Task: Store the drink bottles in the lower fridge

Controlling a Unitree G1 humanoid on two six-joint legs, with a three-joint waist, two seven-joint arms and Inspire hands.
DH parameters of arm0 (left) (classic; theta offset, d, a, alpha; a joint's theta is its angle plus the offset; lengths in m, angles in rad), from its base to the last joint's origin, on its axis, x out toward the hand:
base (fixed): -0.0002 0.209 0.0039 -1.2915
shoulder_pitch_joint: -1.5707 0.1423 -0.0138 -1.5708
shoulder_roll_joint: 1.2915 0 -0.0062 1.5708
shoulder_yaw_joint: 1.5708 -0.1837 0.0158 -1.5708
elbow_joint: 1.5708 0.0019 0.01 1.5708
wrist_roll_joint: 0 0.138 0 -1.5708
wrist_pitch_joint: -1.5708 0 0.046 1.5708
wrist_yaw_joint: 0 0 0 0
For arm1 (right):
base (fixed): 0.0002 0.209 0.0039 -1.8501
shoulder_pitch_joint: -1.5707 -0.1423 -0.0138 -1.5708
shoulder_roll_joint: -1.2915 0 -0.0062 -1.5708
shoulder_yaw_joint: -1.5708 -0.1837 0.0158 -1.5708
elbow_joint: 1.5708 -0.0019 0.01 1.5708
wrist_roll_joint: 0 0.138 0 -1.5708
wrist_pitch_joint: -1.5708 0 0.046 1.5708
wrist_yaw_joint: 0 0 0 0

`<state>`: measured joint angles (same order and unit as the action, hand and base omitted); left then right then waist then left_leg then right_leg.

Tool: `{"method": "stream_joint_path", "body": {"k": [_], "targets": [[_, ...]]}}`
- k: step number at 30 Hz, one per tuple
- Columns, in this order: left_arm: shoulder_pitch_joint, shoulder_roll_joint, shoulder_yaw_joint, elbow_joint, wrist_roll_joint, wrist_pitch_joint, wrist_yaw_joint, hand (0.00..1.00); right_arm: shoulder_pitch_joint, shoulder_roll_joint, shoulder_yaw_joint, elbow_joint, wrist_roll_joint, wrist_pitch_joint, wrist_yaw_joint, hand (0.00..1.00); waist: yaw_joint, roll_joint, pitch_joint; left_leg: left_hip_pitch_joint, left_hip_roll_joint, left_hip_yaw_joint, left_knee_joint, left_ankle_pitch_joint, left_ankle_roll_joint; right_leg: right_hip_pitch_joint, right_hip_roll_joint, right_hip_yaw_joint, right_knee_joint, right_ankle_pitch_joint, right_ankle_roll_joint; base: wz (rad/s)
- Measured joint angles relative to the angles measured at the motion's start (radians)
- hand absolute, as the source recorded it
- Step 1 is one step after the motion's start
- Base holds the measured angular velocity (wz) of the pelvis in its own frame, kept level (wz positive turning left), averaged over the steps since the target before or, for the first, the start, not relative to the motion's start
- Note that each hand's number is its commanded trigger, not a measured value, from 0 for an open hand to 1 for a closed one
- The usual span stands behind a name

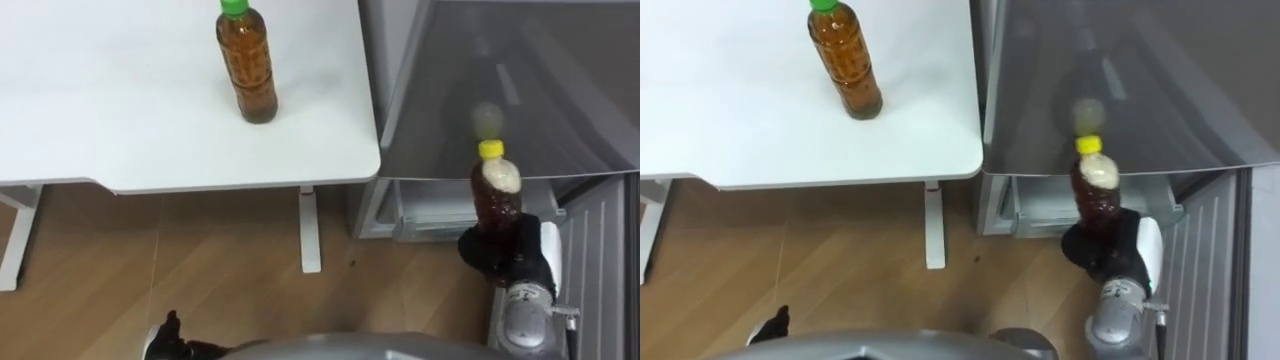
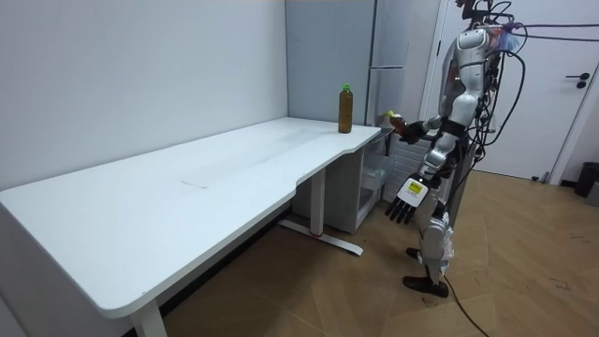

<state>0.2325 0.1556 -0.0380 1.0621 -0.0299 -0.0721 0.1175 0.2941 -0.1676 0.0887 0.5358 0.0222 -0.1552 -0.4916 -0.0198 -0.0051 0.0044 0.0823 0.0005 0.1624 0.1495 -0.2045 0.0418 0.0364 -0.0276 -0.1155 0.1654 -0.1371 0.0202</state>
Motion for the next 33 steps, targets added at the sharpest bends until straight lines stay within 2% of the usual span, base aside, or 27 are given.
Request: {"method": "stream_joint_path", "body": {"k": [3, 4, 6, 7, 12, 18, 23, 28, 33], "targets": [[-0.002, 0.002, -0.001, 0.0, -0.013, -0.001, -0.017, 0.0, -0.01, -0.003, -0.002, 0.008, 0.134, 0.0, 0.008, 1.0, 0.001, 0.002, -0.0005, 0.004, 0.0, 0.0, 0.0, 0.0, -0.001, 0.004, 0.001, -0.002, -0.001, 0.0, 0.0, 0.0], [-0.001, 0.003, -0.003, 0.0, -0.018, -0.001, -0.023, 0.0, -0.016, -0.003, -0.002, 0.02, 0.19, 0.001, 0.018, 1.0, 0.001, 0.003, 0.0027, 0.011, 0.002, 0.0, 0.0, -0.001, -0.002, 0.012, 0.001, -0.003, -0.002, 0.0, -0.001, 0.0], [0.008, 0.003, -0.007, -0.001, -0.017, -0.001, -0.028, 0.0, -0.032, -0.003, -0.002, 0.057, 0.254, 0.004, 0.048, 1.0, 0.0, 0.006, 0.0027, 0.018, 0.002, -0.001, 0.0, -0.004, -0.004, 0.022, 0.002, -0.003, -0.008, 0.0, -0.001, 0.0], [0.009, 0.003, -0.007, -0.002, -0.016, 0.0, -0.033, 0.0, -0.04, -0.002, -0.001, 0.075, 0.296, 0.005, 0.072, 1.0, 0.0, 0.005, 0.0055, 0.016, 0.002, -0.001, -0.001, -0.004, -0.003, 0.021, 0.003, -0.001, -0.009, 0.0, -0.001, 0.0], [0.003, -0.001, -0.006, -0.001, -0.017, 0.001, -0.041, 0.0, -0.043, 0.001, 0.012, 0.088, 0.531, 0.052, 0.182, 1.0, 0.004, 0.012, 0.0059, 0.016, 0.001, 0.0, -0.004, -0.004, -0.004, 0.02, 0.005, -0.001, -0.013, 0.0, -0.001, 0.0], [0.004, -0.001, -0.004, -0.001, -0.005, 0.007, -0.037, 0.0, -0.067, 0.007, 0.025, 0.122, 0.652, 0.081, 0.264, 1.0, 0.002, 0.011, 0.0071, 0.017, 0.003, -0.01, -0.002, -0.004, -0.004, 0.028, 0.003, -0.014, -0.013, -0.001, -0.001, 0.04], [0.01, 0.0, 0.004, 0.001, -0.005, 0.017, -0.04, 0.0, -0.086, 0.018, 0.029, 0.131, 0.836, 0.105, 0.348, 1.0, 0.007, 0.006, 0.0104, 0.033, 0.003, -0.015, -0.001, -0.009, -0.004, 0.048, 0.002, -0.023, -0.014, -0.001, 0.0, 0.03], [0.021, -0.005, 0.035, 0.014, -0.004, 0.022, -0.05, 0.0, -0.108, 0.02, 0.028, 0.191, 1.052, 0.107, 0.401, 1.0, 0.036, -0.002, 0.0093, 0.033, 0.002, -0.021, 0.008, -0.014, -0.005, 0.054, 0.001, -0.028, -0.013, -0.004, -0.001, 0.02], [0.039, -0.008, 0.059, 0.024, 0.005, 0.046, -0.069, 0.0, -0.111, 0.025, 0.026, 0.204, 1.315, 0.122, 0.457, 1.0, 0.06, -0.004, 0.0093, 0.033, 0.002, -0.03, 0.019, -0.016, -0.005, 0.061, 0.002, -0.033, -0.014, -0.004, 0.0, 0.04]]}}
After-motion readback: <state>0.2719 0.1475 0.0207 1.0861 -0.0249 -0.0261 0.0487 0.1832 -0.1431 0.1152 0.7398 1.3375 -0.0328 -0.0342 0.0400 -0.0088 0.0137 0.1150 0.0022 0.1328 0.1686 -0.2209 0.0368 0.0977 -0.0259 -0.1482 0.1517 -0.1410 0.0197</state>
